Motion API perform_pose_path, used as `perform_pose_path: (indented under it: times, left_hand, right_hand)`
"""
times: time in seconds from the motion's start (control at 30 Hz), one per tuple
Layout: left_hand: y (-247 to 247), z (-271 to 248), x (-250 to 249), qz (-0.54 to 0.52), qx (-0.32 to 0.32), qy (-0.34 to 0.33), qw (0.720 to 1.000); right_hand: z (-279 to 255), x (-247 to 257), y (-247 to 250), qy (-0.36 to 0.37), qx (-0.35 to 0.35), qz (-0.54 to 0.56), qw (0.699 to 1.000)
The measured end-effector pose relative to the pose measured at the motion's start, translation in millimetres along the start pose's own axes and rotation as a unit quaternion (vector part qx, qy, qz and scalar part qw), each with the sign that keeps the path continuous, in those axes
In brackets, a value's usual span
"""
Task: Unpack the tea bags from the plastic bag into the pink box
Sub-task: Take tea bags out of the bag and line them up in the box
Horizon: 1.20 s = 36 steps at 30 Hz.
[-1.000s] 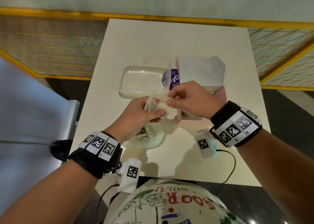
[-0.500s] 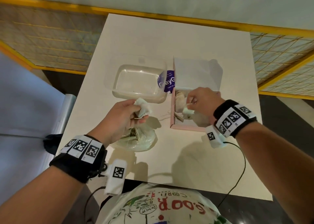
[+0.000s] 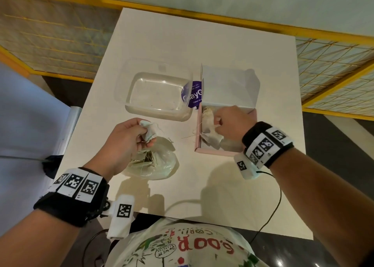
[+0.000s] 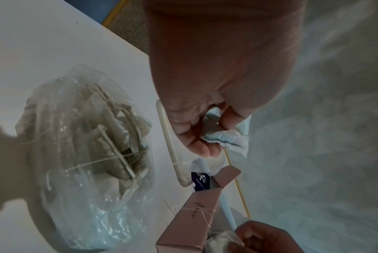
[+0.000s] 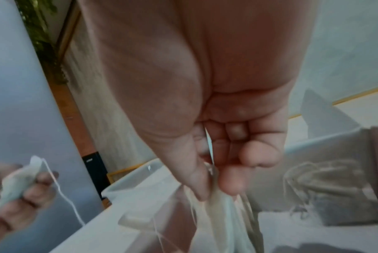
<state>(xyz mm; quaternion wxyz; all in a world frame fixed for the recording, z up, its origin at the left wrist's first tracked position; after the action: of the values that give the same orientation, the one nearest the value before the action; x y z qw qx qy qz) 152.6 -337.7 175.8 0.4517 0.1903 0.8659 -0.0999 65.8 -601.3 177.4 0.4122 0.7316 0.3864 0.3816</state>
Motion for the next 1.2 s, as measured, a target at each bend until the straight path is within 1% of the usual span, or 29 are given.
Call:
perform_pose_path:
  times: [0.07,0.1,0.17,0.27,0.3,0.37,0.43,0.47,0.5,0.53,0.57,0.6,0.63,0.67,0.8,0.9,0.97,1.03,1.1,1.2]
  left_hand:
    - [-5,-3,0,0.008,0.003,-0.004,1.0]
    - [-7,-5,0,0.016,0.007,-0.008,1.0]
    - [-9,-7,0,0.029,0.014,-0.014,0.999]
    - [-7,-6,2,0.022,0.003,-0.011,1.0]
    - [-6,-6,2,0.018,0.0,-0.009,1.0]
    - [-5,-5,4,0.018,-0.006,-0.005,1.0]
    - [-4,-6,5,0.022,-0.011,-0.004,1.0]
    - [-4,-5,6,0.023,-0.012,-0.004,1.0]
    - [-3,-5,6,0.023,-0.013,-0.004,1.0]
    - [-3,-5,7,0.023,-0.014,-0.003,1.0]
    - [-3,-5,7,0.025,-0.016,-0.002,1.0]
    - [-3,-4,8,0.025,-0.018,0.0,1.0]
    - [-3,-3,9,0.025,-0.02,0.003,0.999]
    - [-4,-3,10,0.025,-0.021,0.005,0.999]
    - [-8,-4,11,0.022,-0.024,0.011,0.999]
    - [-11,-6,9,0.012,-0.014,0.012,1.0]
    - [-11,-6,7,0.008,-0.011,0.013,1.0]
    - [-10,-6,7,0.012,-0.011,0.012,1.0]
    - [-10,-4,8,0.022,-0.012,0.007,1.0]
    - [-12,-1,12,0.038,-0.021,0.006,0.999]
  right_hand:
    - [8,5,-18,0.015,0.041,-0.019,0.999]
    - [12,4,-24,0.01,0.047,-0.013,0.999]
    - [20,4,-22,-0.004,0.018,0.035,0.999]
    - [25,3,-18,-0.005,-0.042,0.103,0.994]
    - [25,1,-19,-0.007,-0.047,0.112,0.993]
    - [25,-5,-17,-0.006,-0.073,0.095,0.993]
    - [16,-6,-12,0.015,-0.101,0.083,0.991]
    - [11,-3,-13,0.04,-0.096,0.063,0.993]
    - [5,3,-16,0.069,-0.071,0.033,0.994]
    - [-1,8,-23,0.094,-0.032,0.009,0.995]
    - [-5,11,-31,0.102,0.01,-0.003,0.995]
    - [-6,13,-38,0.098,0.047,-0.008,0.994]
    - [-5,14,-43,0.088,0.068,-0.01,0.994]
    - [-1,14,-47,0.081,0.074,-0.009,0.994]
    - [9,17,-55,0.081,0.067,-0.01,0.994]
    - [9,13,-55,0.083,0.064,0.007,0.994]
    - [10,-1,-52,0.057,0.06,0.049,0.995]
    - [12,-16,-48,0.032,0.056,0.067,0.996]
    - [14,-30,-47,-0.004,0.058,0.038,0.998]
    - [17,-38,-44,-0.057,0.026,0.013,0.998]
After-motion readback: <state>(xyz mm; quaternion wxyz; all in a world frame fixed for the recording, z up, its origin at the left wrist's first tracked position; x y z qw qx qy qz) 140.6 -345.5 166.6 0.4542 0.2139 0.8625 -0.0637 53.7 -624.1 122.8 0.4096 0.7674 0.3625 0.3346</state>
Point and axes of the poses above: each hand's wrist, its own z-axis towards the middle knuckle, its own y-axis out of the back of the hand, x = y × z, the point moved 7 cm from there along z, towards the middle knuckle, and after that the axes turned 6 degrees about -x, right-handed, at the moved point
